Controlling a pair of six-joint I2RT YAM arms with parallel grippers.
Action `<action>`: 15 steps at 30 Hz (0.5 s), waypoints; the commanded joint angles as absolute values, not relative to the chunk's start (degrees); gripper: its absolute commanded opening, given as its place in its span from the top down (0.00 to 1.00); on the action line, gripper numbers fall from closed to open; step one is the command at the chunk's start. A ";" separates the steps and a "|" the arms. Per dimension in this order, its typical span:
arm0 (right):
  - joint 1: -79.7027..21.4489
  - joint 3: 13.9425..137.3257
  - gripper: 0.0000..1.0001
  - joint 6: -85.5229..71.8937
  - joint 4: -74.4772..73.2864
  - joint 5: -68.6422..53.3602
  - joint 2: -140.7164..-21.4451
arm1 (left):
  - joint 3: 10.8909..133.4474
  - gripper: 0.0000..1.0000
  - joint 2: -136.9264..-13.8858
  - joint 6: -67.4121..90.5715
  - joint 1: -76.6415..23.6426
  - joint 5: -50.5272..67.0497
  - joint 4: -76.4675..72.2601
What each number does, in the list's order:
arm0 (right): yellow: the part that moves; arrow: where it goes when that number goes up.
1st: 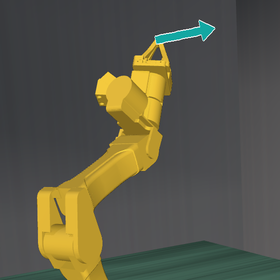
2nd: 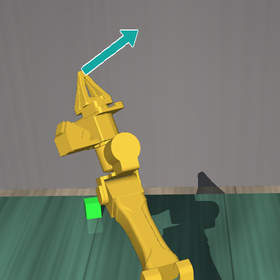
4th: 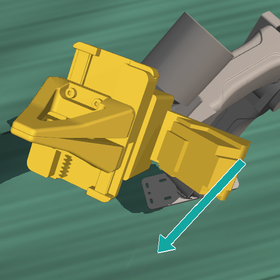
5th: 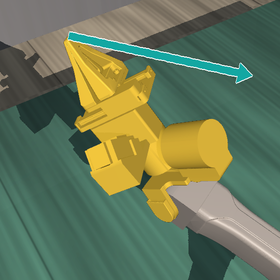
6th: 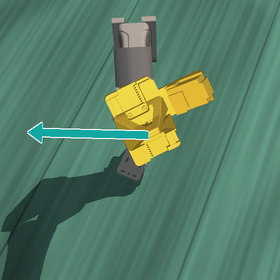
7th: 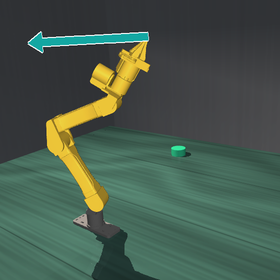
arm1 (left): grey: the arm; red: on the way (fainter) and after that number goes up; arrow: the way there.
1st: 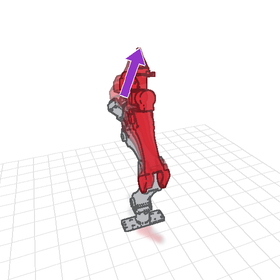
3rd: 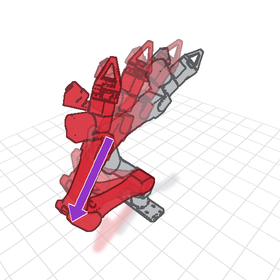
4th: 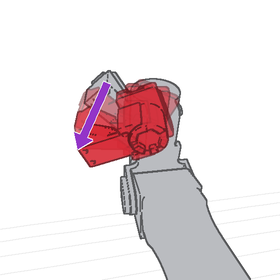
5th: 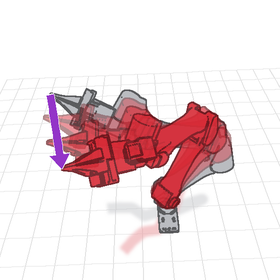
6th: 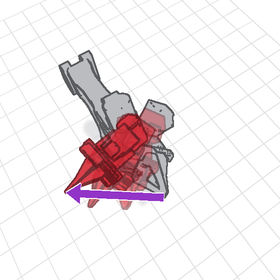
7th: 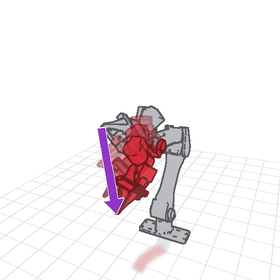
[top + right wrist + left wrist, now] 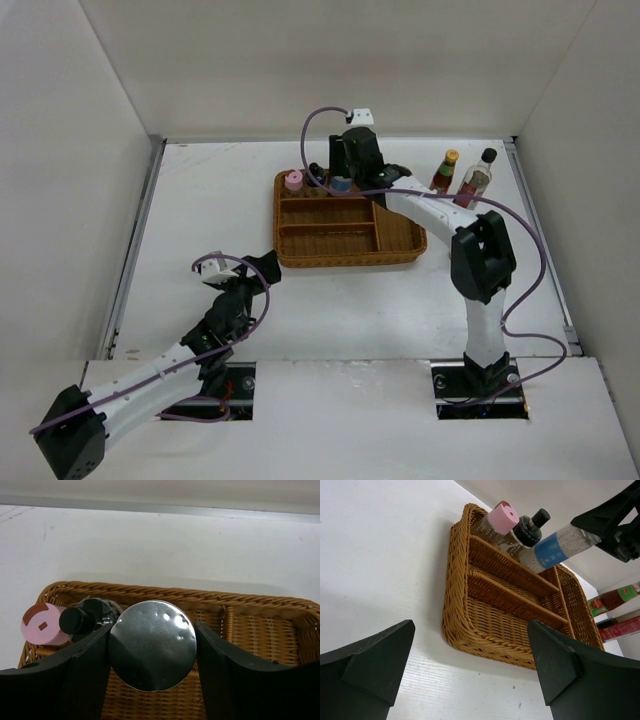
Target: Organize the condiment bottles
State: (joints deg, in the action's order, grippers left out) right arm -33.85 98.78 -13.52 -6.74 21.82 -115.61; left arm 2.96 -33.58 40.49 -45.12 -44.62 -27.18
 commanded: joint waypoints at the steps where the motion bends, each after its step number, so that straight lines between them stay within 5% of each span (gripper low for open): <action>1: -33.97 99.06 0.45 -15.29 -0.79 21.53 -116.10 | 0.53 0.00 -33.13 40.34 -45.13 -45.26 -30.06; 4: -34.06 98.79 0.42 -15.91 -0.62 21.53 -117.24 | 0.53 0.00 -33.31 40.43 -44.60 -44.91 -29.97; 12: -34.32 98.09 0.11 -15.74 0.00 21.62 -111.90 | 0.53 0.00 -33.14 40.43 -44.60 -44.65 -30.15; 15: -34.32 95.55 0.06 -15.47 -0.09 21.45 -106.37 | 0.53 0.00 -33.92 40.43 -44.60 -44.91 -30.15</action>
State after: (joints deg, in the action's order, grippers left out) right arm -33.93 96.44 -15.35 -4.43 21.43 -114.91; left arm 2.96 -33.61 40.49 -44.99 -44.60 -27.31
